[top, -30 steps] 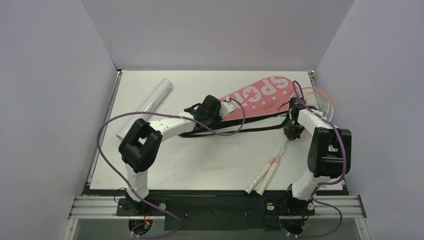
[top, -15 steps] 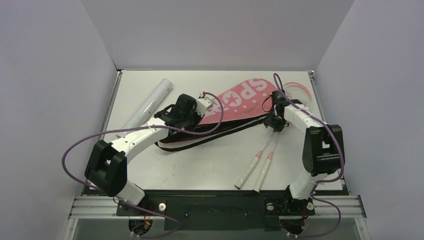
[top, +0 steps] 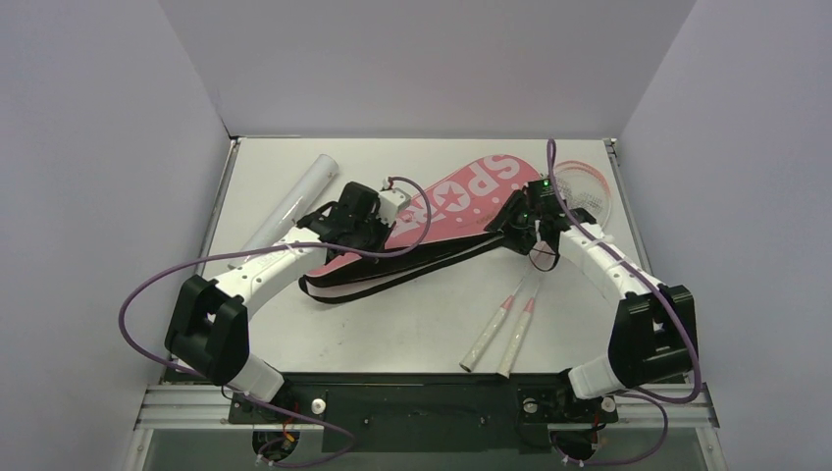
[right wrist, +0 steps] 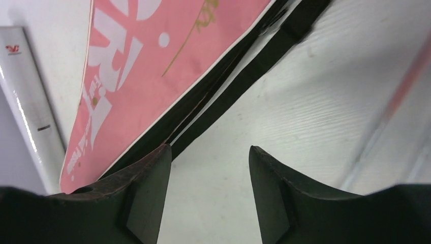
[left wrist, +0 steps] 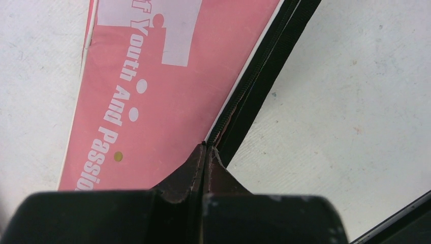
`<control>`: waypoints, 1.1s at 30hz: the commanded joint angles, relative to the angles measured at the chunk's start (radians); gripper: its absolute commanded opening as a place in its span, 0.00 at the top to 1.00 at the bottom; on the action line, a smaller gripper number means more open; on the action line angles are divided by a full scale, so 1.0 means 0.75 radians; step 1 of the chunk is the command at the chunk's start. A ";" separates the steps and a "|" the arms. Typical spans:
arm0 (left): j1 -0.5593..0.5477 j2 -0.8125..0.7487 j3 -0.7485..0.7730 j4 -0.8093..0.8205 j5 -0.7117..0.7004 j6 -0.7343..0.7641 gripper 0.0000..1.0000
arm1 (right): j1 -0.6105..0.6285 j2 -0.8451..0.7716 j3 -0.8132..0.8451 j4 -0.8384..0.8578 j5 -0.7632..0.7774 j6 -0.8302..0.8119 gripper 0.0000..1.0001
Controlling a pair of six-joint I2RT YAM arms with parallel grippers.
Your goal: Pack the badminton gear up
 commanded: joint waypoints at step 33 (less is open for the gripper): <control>0.006 -0.173 0.151 -0.155 0.097 -0.049 1.00 | 0.197 0.375 -0.033 0.632 0.162 0.499 0.83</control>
